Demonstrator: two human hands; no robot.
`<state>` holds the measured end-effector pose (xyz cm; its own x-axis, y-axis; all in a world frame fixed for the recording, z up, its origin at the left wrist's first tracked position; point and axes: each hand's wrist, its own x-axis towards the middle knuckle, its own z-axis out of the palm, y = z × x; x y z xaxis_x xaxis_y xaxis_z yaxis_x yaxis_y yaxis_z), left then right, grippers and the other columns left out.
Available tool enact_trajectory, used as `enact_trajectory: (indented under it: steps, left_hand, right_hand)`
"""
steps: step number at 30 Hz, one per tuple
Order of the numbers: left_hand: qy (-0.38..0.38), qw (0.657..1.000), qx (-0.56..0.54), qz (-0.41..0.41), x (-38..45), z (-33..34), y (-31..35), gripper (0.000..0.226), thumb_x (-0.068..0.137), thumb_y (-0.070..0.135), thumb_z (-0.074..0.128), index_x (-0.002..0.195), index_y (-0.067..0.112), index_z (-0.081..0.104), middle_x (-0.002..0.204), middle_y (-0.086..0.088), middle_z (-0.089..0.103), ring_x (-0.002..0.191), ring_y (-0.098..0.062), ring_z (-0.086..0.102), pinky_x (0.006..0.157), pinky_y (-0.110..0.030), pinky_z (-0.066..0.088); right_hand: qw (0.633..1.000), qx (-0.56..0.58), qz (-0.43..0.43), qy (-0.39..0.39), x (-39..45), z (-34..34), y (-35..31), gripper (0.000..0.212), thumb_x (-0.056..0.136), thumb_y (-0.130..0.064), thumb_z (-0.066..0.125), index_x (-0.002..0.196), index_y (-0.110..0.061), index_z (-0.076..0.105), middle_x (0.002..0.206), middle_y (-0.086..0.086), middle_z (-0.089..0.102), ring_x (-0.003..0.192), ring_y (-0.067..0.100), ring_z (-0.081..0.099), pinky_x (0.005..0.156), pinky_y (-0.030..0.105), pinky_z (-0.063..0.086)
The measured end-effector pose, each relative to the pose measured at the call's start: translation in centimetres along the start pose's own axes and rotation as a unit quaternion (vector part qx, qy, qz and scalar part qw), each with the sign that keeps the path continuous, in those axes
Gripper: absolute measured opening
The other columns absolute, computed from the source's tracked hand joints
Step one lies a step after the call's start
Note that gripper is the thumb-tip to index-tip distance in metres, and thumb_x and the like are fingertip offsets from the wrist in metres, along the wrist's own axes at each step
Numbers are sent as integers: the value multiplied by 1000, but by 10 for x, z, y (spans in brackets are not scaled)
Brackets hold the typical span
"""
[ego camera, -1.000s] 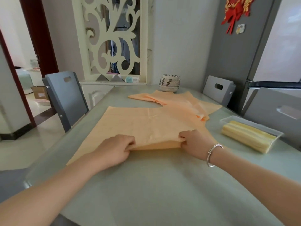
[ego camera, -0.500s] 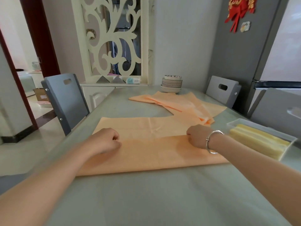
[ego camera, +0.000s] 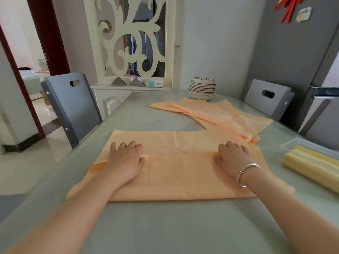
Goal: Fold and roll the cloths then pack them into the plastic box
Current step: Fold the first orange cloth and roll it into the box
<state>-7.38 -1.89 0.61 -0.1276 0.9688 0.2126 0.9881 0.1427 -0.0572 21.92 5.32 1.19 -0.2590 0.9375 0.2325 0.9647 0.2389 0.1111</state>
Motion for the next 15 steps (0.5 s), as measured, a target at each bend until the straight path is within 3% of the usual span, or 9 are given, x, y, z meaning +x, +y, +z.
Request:
enact_trajectory:
  steps: [3,15]
  left_hand:
    - [-36,999,7,-15,4,-4,1,22,98,39,29,105,24,44,115,4,48,114,-24,44,110,-52,20]
    - [2,999,-18,-51,0,10,2,25,97,41,28,107,24,44,116,4,47,116,-24,41,109,-58,19]
  right_hand:
    - [1000,20,-2,-3,2,4,3,28,95,-35,35,112,-17,49,118,5,48,115,25,44,106,39,25]
    - [999,51,12,-9,3,9,0,31,97,-36,35,117,-15,45,124,5,46,124,27,39,114,45,15]
